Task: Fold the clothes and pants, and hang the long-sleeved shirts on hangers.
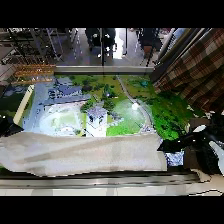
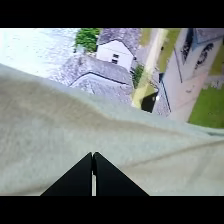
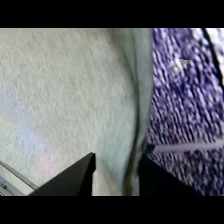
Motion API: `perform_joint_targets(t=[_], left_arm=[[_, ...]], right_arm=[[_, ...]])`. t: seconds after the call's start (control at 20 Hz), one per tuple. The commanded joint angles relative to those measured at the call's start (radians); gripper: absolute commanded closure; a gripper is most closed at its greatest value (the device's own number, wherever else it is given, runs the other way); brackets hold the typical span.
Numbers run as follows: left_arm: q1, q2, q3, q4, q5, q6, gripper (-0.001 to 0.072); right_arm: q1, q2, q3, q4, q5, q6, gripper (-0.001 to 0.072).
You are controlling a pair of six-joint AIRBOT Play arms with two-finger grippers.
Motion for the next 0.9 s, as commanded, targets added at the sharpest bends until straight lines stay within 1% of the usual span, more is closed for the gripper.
perform_joint_targets(t=[0.0,0.05,0.1,0.25,0.3,0.35,0.45,0.5,0.55,0.6,0.65,0.75,0.8,0.85], left_arm=[[-0.121,0.001,-0.001,-0.040,-0.010,0.080,0.0672],[-0.177,0.001,-0.002,-0.040,-0.010,0.098,0.0672],[-0.240,0.001,-0.011,-0.040,-0.010,0.120,0.0672],[-0.454,0.000,-0.097,-0.040,0.007,0.178,0.0672],[-0.539,-0.002,-0.148,-0.040,0.032,0.189,0.0672],[-0.619,-0.006,-0.204,-0.040,0.077,0.193,0.0672],[-0.775,-0.028,-0.322,-0.040,0.240,0.195,0.0672],[-0.841,-0.053,-0.365,-0.038,0.323,0.184,0.0672],[-0.886,-0.085,-0.378,-0.032,0.353,0.151,0.0672],[-0.921,-0.124,-0.372,-0.033,0.354,0.114,0.0673],[-0.938,-0.155,-0.367,-0.033,0.356,0.096,0.0673],[-0.947,-0.201,-0.356,-0.033,0.344,0.058,0.0673],[-0.938,-0.200,-0.347,-0.032,0.340,0.031,0.0674],[-0.922,-0.180,-0.331,-0.032,0.340,0.025,0.0675]], right_arm=[[0.058,-0.050,0.004,0.075,-0.039,-0.067,0.0673],[0.071,-0.040,0.020,0.043,-0.044,-0.055,0.0681],[0.072,-0.021,0.047,-0.012,-0.048,-0.010,0.0681],[0.035,0.099,0.168,-0.294,-0.104,0.260,0.0683],[0.019,0.147,0.201,-0.370,-0.124,0.328,0.0683],[0.005,0.194,0.231,-0.443,-0.134,0.382,0.0683],[-0.001,0.256,0.274,-0.558,-0.127,0.444,0.0684],[0.000,0.275,0.290,-0.566,-0.111,0.453,0.0684],[0.009,0.289,0.308,-0.537,-0.080,0.455,0.0683],[0.032,0.299,0.325,-0.492,-0.037,0.456,0.0683],[0.077,0.313,0.342,-0.422,0.009,0.456,0.0683],[0.220,0.350,0.351,-0.251,0.063,0.471,0.0683],[0.315,0.363,0.351,-0.190,0.070,0.504,0.0683],[0.431,0.366,0.351,-0.164,0.068,0.550,0.0683]])
